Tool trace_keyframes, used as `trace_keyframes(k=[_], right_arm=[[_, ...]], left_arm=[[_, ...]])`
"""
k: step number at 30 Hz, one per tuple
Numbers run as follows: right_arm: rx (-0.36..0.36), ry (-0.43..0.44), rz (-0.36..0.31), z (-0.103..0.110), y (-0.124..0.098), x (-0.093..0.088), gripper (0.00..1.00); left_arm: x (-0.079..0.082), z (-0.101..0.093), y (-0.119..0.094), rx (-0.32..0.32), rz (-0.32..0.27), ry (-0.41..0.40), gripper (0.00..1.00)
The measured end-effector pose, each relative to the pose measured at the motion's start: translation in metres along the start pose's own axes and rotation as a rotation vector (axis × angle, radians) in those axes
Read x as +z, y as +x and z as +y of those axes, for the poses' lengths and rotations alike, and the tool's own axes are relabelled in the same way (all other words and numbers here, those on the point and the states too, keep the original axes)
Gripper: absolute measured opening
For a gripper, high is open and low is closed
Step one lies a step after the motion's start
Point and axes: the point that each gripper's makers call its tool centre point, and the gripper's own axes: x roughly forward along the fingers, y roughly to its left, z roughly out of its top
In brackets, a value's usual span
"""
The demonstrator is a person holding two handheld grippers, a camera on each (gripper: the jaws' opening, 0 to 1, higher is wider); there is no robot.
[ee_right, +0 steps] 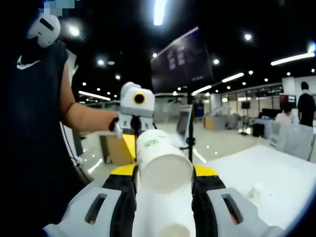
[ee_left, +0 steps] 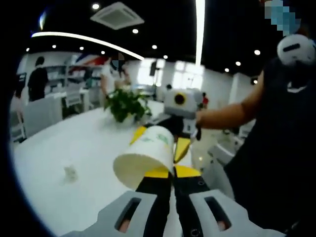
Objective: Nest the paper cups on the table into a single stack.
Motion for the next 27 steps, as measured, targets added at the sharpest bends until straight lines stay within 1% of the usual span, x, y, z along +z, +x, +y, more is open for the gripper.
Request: trace_keyframes(k=[3,4,7,9,11,12,13,14,16,17,18,19,20,21,23,24,25,26,27], right_arm=[[-0.001,0.002,0.001,0.0,-0.001,0.0,0.38],[-0.004,-0.002,-0.001,0.0,-0.001,0.0,0.38],[-0.007,-0.013,0.008,-0.001,-0.002,-0.001,0.38],[-0.011,-0.007,0.009,-0.001,-0.004,0.0,0.39],[-0.024,0.002,0.009,-0.003,-0.006,0.0,0.39],[-0.043,0.002,0.011,-0.007,-0.008,0.0,0.4],[-0.06,0.0,0.005,-0.01,-0.011,0.001,0.41],[-0.075,0.008,0.004,-0.015,-0.014,0.0,0.44],[-0.092,0.02,0.006,-0.018,-0.017,-0.001,0.53],[-0.118,0.009,-0.002,-0.024,-0.021,-0.001,0.58],[-0.139,0.004,-0.001,-0.029,-0.026,-0.003,0.6],[-0.155,0.0,0.003,-0.032,-0.03,-0.005,0.62],[-0.189,-0.002,0.015,-0.038,-0.035,-0.009,0.67],[-0.203,-0.003,0.019,-0.04,-0.037,-0.011,0.72],[-0.249,-0.001,0.028,-0.046,-0.048,-0.019,0.83],[-0.259,-0.007,0.028,-0.047,-0.052,-0.021,0.84],[-0.286,-0.011,0.046,-0.049,-0.058,-0.026,0.85],[-0.302,-0.007,0.058,-0.05,-0.062,-0.029,0.88],[-0.324,-0.005,0.074,-0.05,-0.068,-0.033,0.91]], left_arm=[[0.011,-0.001,-0.003,0.0,-0.05,-0.007,0.0],[0.012,-0.001,-0.003,-0.001,-0.056,-0.005,0.0],[0.011,-0.001,-0.001,-0.001,-0.04,0.017,0.0],[0.013,-0.002,0.001,0.003,-0.031,0.032,0.0],[0.016,-0.001,0.002,0.009,-0.018,0.043,0.0],[0.016,0.001,0.002,0.018,-0.002,0.045,0.0],[0.015,0.003,0.003,0.028,0.02,0.056,0.0],[0.01,0.006,0.003,0.04,0.076,0.063,0.0],[0.005,0.009,0.004,0.051,0.144,0.093,0.0],[0.003,0.01,0.006,0.06,0.185,0.1,0.0],[0.002,0.009,0.007,0.056,0.221,0.104,0.0],[0.003,0.008,0.009,0.05,0.243,0.113,0.0],[0.002,0.009,0.01,0.053,0.28,0.119,0.0],[0.002,0.009,0.011,0.054,0.293,0.123,0.0],[-0.003,0.011,0.014,0.059,0.385,0.146,0.0],[-0.004,0.013,0.014,0.066,0.414,0.157,0.0],[-0.006,0.014,0.015,0.071,0.462,0.159,0.0],[-0.008,0.014,0.016,0.074,0.495,0.163,0.0],[-0.009,0.016,0.016,0.081,0.542,0.175,0.0]])
